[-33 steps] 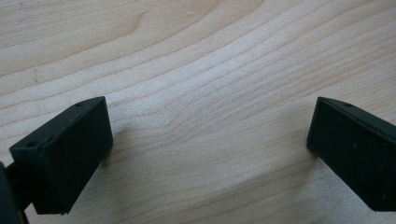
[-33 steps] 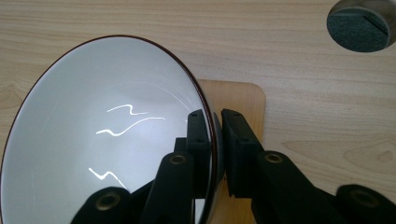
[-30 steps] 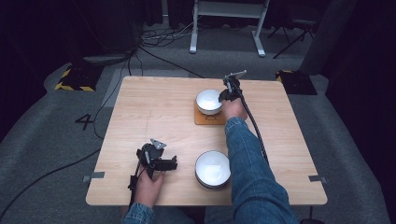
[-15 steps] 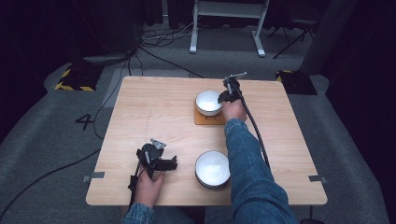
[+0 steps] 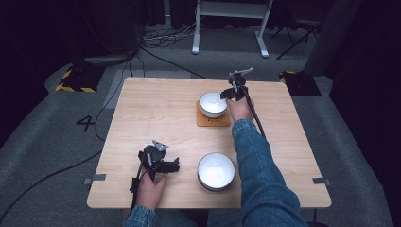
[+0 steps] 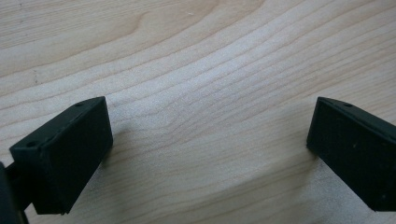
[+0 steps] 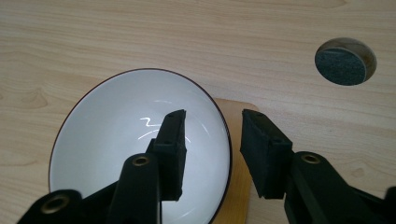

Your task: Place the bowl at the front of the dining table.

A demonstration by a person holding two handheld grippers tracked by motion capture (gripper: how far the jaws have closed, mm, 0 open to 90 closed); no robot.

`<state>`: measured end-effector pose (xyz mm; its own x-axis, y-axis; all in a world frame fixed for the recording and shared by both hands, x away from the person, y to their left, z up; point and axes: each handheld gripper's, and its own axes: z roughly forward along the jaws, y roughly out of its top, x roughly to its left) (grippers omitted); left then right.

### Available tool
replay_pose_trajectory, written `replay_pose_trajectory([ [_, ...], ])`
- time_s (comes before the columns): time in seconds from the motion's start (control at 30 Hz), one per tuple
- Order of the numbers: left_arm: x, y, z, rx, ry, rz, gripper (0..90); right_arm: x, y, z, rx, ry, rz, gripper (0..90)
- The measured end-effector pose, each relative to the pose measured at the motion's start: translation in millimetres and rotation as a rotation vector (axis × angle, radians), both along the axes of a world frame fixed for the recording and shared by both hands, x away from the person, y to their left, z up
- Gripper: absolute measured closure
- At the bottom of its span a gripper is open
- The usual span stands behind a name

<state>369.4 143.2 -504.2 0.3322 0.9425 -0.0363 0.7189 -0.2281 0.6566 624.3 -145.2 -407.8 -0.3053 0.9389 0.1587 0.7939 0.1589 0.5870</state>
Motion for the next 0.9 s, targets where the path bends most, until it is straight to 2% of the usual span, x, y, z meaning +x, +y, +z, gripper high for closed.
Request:
replay_pose_trajectory([
  [0.13,0.1,-0.2,-0.1,0.002,-0.002,0.003,0.4,-7.0,-0.8,17.7,-0.021,-0.017,0.055,58.7],
  [0.3,0.2,-0.2,-0.2,0.002,-0.002,0.003,0.3,-19.1,1.1,36.2,-0.019,-0.026,0.120,59.2],
  [0.37,0.3,-0.3,0.0,0.005,-0.004,0.005,0.4,-21.9,1.3,39.7,-0.016,-0.033,0.131,59.3],
  [0.77,0.3,-0.3,0.0,0.005,-0.004,0.005,0.4,-57.0,2.2,73.0,-0.016,-0.079,0.286,58.1],
  [0.9,0.3,-0.1,0.2,0.004,-0.001,0.003,0.3,-67.5,-2.3,79.9,-0.020,-0.086,0.312,57.9],
])
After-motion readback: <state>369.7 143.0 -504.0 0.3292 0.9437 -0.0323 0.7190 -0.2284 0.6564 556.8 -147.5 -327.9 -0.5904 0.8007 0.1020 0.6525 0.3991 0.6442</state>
